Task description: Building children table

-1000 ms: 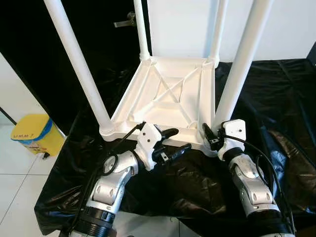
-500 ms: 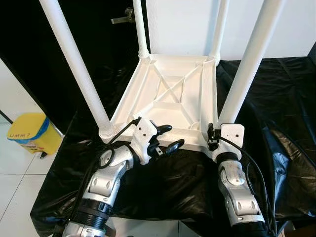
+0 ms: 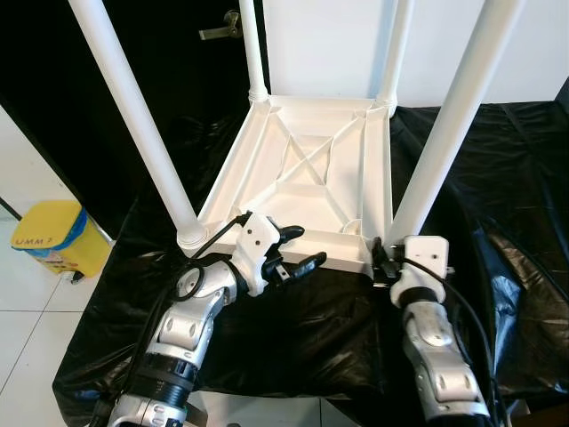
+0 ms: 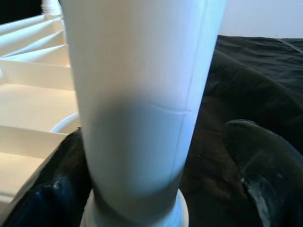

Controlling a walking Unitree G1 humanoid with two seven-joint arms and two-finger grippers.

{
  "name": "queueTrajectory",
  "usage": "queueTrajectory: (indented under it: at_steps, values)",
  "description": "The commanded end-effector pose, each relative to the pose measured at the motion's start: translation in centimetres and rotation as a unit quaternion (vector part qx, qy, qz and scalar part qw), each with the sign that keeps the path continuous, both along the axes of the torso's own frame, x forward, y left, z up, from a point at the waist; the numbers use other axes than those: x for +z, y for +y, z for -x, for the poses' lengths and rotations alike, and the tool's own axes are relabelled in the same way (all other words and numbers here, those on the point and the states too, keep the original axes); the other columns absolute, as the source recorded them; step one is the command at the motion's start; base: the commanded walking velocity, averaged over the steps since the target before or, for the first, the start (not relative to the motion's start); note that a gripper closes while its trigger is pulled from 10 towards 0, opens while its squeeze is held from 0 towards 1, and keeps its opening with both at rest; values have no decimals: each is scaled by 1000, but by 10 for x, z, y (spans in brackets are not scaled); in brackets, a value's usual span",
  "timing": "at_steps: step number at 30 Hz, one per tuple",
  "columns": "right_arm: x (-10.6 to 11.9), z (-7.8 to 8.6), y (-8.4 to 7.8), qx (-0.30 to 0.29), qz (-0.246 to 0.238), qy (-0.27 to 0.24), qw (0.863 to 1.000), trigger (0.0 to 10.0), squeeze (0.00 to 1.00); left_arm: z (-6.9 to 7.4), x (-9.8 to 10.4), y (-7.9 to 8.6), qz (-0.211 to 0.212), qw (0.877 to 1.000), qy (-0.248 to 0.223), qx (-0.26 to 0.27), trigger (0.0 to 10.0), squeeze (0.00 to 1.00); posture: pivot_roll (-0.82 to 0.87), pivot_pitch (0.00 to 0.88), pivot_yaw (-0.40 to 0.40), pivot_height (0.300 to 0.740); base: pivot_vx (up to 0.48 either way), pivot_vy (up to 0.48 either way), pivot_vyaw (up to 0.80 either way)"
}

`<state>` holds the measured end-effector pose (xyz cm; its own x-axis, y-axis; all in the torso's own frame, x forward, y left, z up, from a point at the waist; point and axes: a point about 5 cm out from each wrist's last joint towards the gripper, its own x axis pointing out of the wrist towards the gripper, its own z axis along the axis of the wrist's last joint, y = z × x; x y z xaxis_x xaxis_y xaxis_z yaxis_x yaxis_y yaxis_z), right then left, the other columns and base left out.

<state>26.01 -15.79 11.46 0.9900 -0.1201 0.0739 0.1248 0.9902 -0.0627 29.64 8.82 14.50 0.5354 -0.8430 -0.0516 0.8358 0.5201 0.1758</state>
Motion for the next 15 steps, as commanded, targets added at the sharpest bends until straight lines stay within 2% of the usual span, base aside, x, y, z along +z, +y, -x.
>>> queueTrajectory:
  at_steps: [1,5,8,11,14,15]
  values:
    - [1,8,-8,2,5,-13,1000,10000,0,-5,-3,5,-10,1000,1,26,10000,1000,-151,34,34,740,0,0,0]
    - [0,11,-10,4,8,-11,1000,10000,0,-6,-3,5,-13,1000,0,25,10000,1000,-151,34,34,740,0,0,0]
    - [-9,26,-17,21,32,10,999,10000,0,-13,-6,5,-73,996,-34,25,10000,1000,-163,32,35,740,0,0,0]
    - [-11,28,-19,21,38,13,999,10000,0,-13,-6,4,-79,996,-36,20,10000,1000,-163,32,35,740,0,0,0]
    - [-12,30,-23,21,46,18,999,10000,0,-18,-9,3,-120,991,-50,8,10000,1000,-169,36,41,740,0,0,0]
    - [-12,30,-23,21,46,18,999,10000,0,-18,-9,3,-120,991,-50,8,10000,1000,-169,36,41,740,0,0,0]
